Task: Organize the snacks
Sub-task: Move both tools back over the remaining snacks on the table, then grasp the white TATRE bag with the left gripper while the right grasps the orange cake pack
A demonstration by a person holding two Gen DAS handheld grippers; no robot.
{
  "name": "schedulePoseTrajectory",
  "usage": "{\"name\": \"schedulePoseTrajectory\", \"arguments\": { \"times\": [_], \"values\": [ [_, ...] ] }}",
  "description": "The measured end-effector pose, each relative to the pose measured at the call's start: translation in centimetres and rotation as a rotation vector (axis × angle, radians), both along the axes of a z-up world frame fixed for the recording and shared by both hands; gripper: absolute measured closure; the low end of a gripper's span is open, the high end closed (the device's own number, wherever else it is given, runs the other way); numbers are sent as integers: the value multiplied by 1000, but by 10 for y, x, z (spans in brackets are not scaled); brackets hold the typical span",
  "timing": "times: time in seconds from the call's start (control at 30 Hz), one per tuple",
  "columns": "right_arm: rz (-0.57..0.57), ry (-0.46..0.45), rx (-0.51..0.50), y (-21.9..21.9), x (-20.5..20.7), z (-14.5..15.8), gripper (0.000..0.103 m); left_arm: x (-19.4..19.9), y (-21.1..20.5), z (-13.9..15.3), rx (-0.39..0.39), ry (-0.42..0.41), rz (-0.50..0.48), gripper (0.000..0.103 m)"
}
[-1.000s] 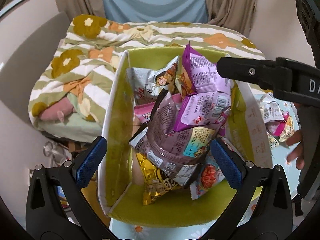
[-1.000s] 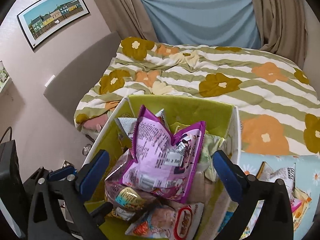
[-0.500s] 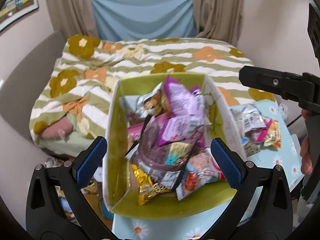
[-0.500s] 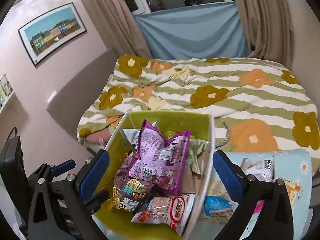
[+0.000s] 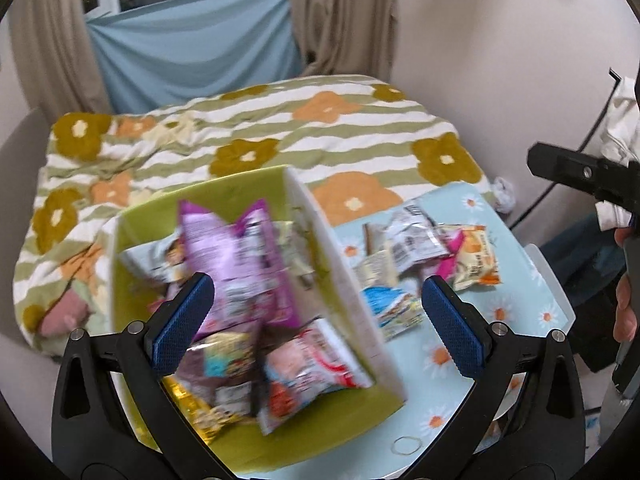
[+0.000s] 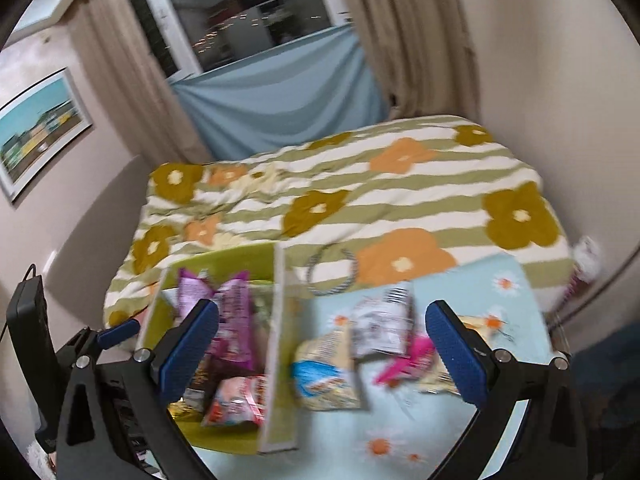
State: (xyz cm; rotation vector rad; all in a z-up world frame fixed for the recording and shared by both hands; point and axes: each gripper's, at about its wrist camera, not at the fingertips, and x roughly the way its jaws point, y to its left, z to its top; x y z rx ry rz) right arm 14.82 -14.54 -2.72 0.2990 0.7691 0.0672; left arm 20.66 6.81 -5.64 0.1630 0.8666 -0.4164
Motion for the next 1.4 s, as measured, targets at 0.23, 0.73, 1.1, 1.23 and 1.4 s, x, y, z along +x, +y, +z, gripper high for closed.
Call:
{"name": "schedulePoseTrajectory", "arguments": {
  "times": [0.23, 0.73, 1.1, 1.23, 1.4],
  "values": [
    [-122, 68, -14, -67, -12, -28, 0, 21, -64, -13, 33, 26, -56, 0],
    [-167, 278, 90, -140, 4, -140, 0, 106, -177, -106, 161, 266, -72, 0],
    [-142, 355, 150, -141, 13, -189, 3, 135, -197, -167, 183, 429, -69, 0],
    [-135, 369, 166, -141, 17, -198, 3, 141, -195, -185, 178, 492, -69, 12],
    [-127, 377, 170, -141, 23, -203, 3, 138, -192, -194, 190, 502, -68, 29]
  ]
}}
